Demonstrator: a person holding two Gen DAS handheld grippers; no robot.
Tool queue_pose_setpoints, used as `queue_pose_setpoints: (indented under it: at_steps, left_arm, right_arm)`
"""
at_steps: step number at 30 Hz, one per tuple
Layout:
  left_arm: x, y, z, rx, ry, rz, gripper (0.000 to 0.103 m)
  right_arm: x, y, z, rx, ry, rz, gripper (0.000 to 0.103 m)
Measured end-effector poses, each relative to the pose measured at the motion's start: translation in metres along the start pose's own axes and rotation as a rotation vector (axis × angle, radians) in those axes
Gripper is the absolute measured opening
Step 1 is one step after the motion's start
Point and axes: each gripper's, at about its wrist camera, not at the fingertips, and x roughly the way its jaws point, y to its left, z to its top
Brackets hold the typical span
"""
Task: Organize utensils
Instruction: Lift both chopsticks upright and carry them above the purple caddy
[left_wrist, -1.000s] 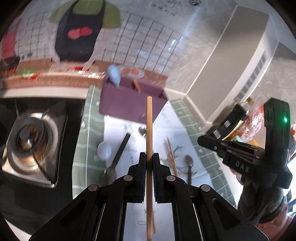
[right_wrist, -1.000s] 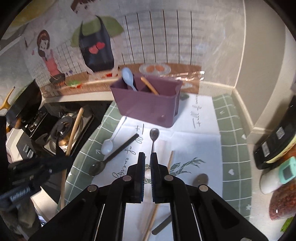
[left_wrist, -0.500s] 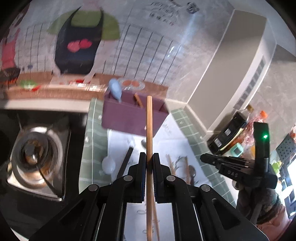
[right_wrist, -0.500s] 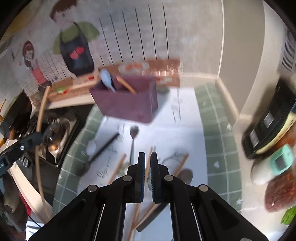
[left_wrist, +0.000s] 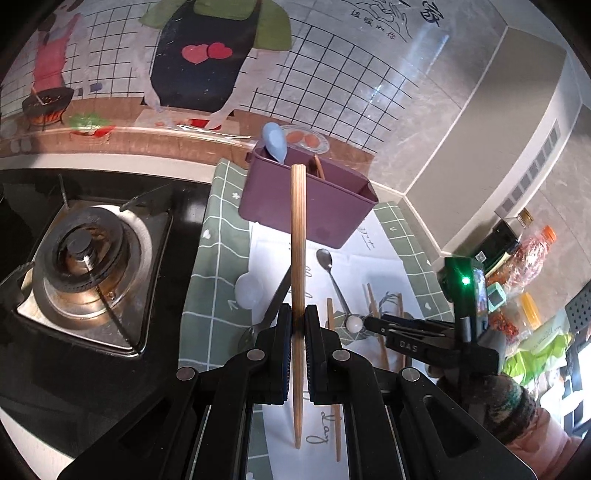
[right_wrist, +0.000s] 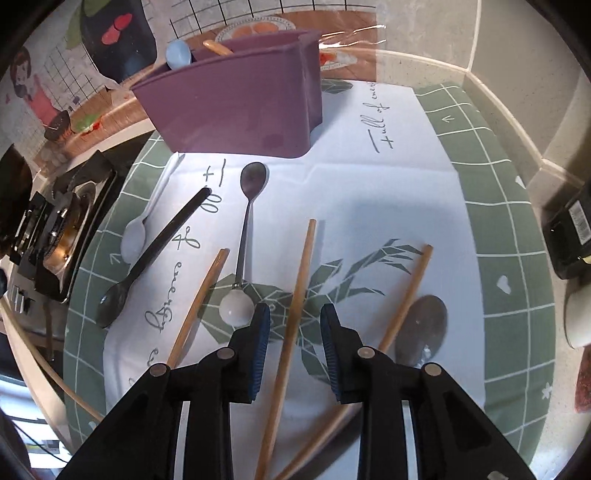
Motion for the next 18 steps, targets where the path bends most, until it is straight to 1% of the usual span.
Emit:
queue_pose_setpoints:
  at_steps: [2,3,4,5,9,12,18]
  left_arm:
    - [-0.001,0.000,0.000,0.002,-0.001,0.000,0.007]
    - [-0.001,0.000,0.000,0.003,-0.002,0.000,0.007]
    - [-0.002,0.000,0.000,0.005,-0.002,-0.001,0.007]
    - [-0.002,-0.001,0.000,0.009,-0.002,-0.001,0.007]
    - [-0.006,-0.005,0.001,0.023,-0.007,-0.003,0.007]
    - [-0.008,-0.009,0.003,0.035,-0.009,-0.006,0.007]
    - [-0.012,-0.018,0.010,0.070,-0.020,-0.025,0.007]
  right_arm:
    - [0.004,0.004,0.001,-0.016,-0.004,-0.018,0.026]
    - [0.005,0.005,0.002,-0.031,-0.007,-0.031,0.019]
    - [0.005,0.007,0.002,-0.041,0.003,-0.030,0.009]
    - [0.003,0.008,0.002,-0.043,0.004,-0.019,0.007]
    - [-0.022,0.015,0.000,-0.078,-0.049,-0.003,0.006]
    - [-0.048,0.021,-0.002,-0.094,-0.100,0.027,0.006]
    - [-0.092,0.026,-0.005,-0.097,-0.184,0.055,0.006]
